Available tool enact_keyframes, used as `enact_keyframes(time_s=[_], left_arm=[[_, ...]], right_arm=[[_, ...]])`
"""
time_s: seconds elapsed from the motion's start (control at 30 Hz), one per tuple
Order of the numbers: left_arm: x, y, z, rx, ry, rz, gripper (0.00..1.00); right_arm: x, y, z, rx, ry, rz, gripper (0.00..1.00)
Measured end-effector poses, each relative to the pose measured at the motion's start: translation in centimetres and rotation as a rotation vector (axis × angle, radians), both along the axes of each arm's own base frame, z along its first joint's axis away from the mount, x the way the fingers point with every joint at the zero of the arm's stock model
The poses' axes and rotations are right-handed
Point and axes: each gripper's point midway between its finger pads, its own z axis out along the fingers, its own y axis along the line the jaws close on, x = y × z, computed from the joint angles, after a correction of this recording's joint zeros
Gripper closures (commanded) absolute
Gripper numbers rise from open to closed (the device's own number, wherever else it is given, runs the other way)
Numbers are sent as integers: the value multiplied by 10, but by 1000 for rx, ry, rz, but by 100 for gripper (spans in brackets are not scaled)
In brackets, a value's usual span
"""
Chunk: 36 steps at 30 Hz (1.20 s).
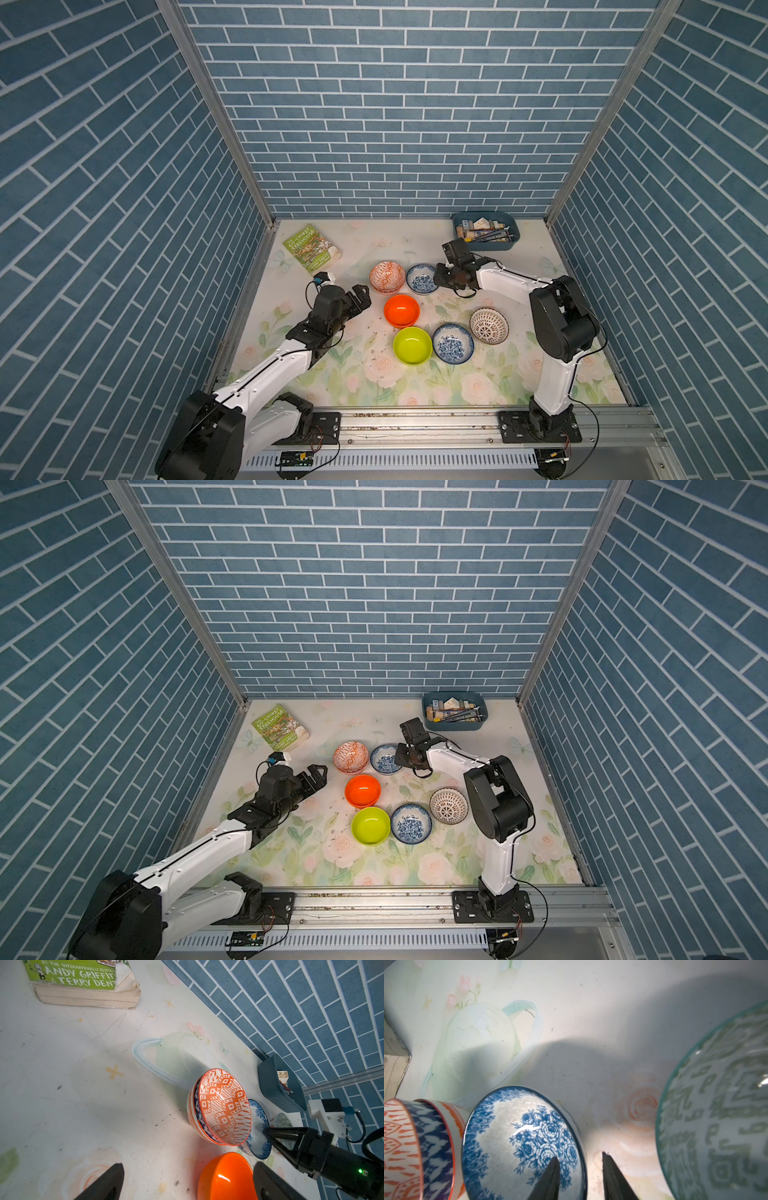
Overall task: Stack the bowls
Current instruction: Move the bowl to the center of the board, then pick up the bowl from the center of the board.
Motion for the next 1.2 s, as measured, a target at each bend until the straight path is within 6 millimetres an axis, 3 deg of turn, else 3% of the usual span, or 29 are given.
enact_keyframes(time_s=[0.13, 0.3, 0.43, 0.63, 0.9, 1.2], left_arm=[[0, 0, -2, 3, 7, -1, 0], [0, -1, -4, 5, 10, -5, 0], [0, -1, -4, 5, 12, -6, 0], [-1, -2, -5, 2, 18, -14, 0], [-11, -4, -4, -25, 10, -42, 0], [-30, 0, -9, -58, -1, -53, 0]], right_arm=[[-1, -2, 12, 6, -20, -2, 45], [-12, -9, 58, 49, -97, -4, 44], [-43, -25, 90, 78, -144, 1, 44], [-107, -46, 105, 96, -120, 16, 44], [-178, -76, 100, 111, -53, 10, 43], [-223, -94, 52, 60, 79, 7, 50]])
